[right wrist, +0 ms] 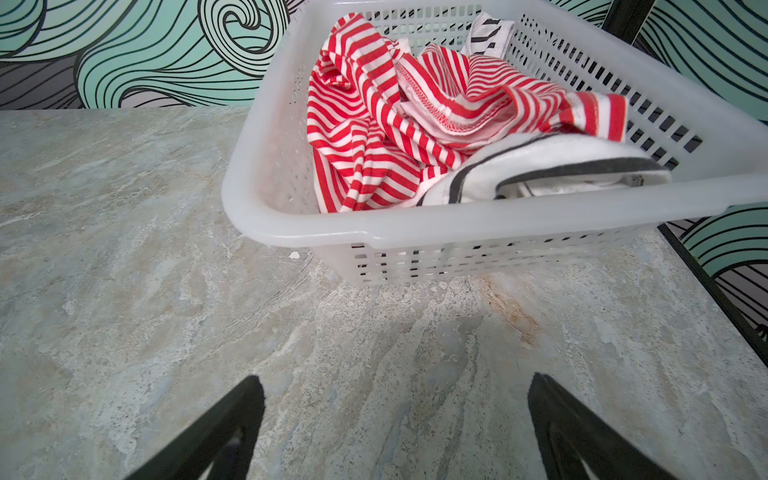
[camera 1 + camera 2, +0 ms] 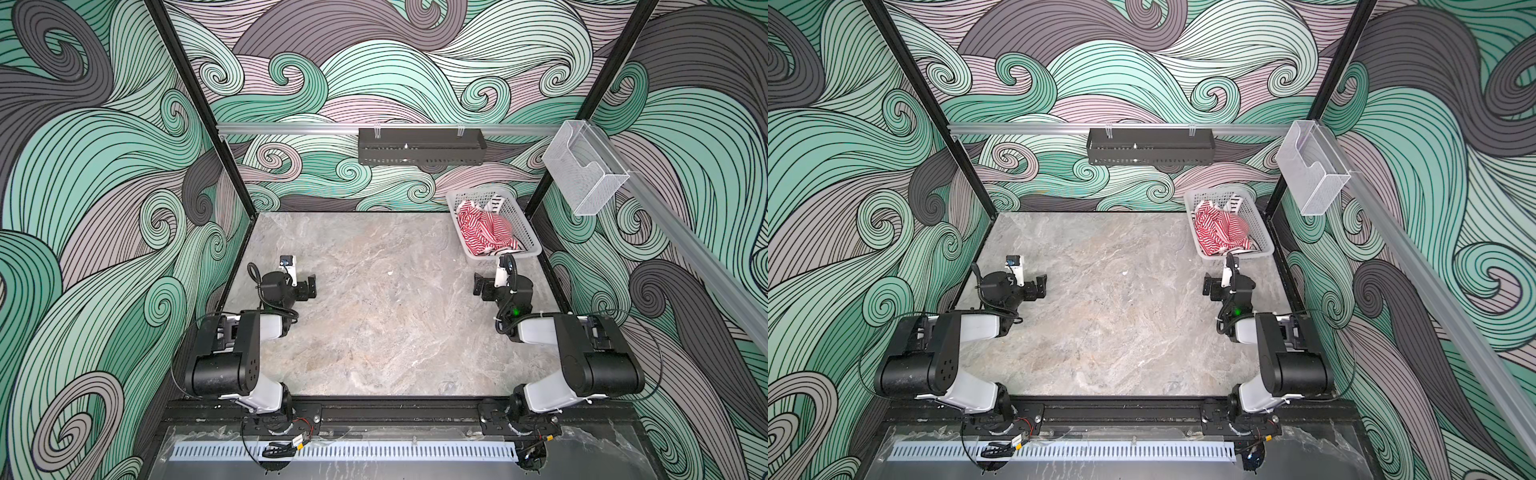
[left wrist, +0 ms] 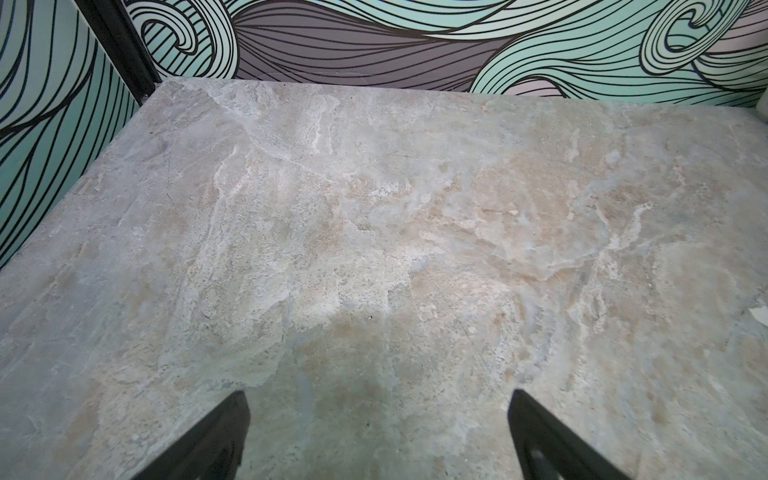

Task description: Fold and stack the tank tops

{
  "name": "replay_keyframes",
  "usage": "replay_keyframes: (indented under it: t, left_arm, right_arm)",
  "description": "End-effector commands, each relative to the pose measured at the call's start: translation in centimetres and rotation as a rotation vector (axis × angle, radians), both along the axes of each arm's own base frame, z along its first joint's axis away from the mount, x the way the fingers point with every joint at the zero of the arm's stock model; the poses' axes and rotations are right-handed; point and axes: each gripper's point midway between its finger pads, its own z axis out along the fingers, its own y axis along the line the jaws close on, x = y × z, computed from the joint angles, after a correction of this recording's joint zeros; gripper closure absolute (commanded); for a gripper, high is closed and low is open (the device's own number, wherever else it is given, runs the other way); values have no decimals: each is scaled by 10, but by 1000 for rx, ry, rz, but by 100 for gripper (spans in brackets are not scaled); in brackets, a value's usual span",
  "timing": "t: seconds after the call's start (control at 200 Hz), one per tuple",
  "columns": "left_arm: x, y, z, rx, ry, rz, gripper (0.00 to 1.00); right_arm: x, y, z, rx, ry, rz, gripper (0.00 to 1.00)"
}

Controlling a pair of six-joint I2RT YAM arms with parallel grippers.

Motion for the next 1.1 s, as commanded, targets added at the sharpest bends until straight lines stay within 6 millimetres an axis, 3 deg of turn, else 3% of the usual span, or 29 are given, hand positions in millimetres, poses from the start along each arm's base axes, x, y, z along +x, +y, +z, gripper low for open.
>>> replay_keyframes:
  t: [0.0,0.5,0.611,0.721,0.756,0.796,0.906,0.991,1.091]
  left_arm:
    - [6,2,6,-4,-10,17,1]
    - [6,3,7,30,-15,46,1]
    - [10,5,14,31,27,53,1]
    - [15,-3,22,51,185,-18,1]
    - [11,-6,15,63,279,-51,1]
    - [14,-5,18,84,345,-74,1]
    - [13,3,16,104,497,-56,3]
    - [11,2,22,81,541,-42,4]
    - [7,-15,33,34,570,-140,4]
  right_arm:
    - [6,1,9,-16,-27,5,1]
    - [4,0,10,-16,-34,5,1]
    - [1,-7,26,-34,-46,-57,1]
    - [-6,-30,43,-3,125,-232,1]
    - [-9,-39,47,32,199,-316,1]
    - [-17,-49,47,68,308,-417,1]
    - [-34,-73,70,73,580,-708,1]
    - [-18,-64,90,28,716,-638,1]
    - [14,-54,102,14,693,-531,1]
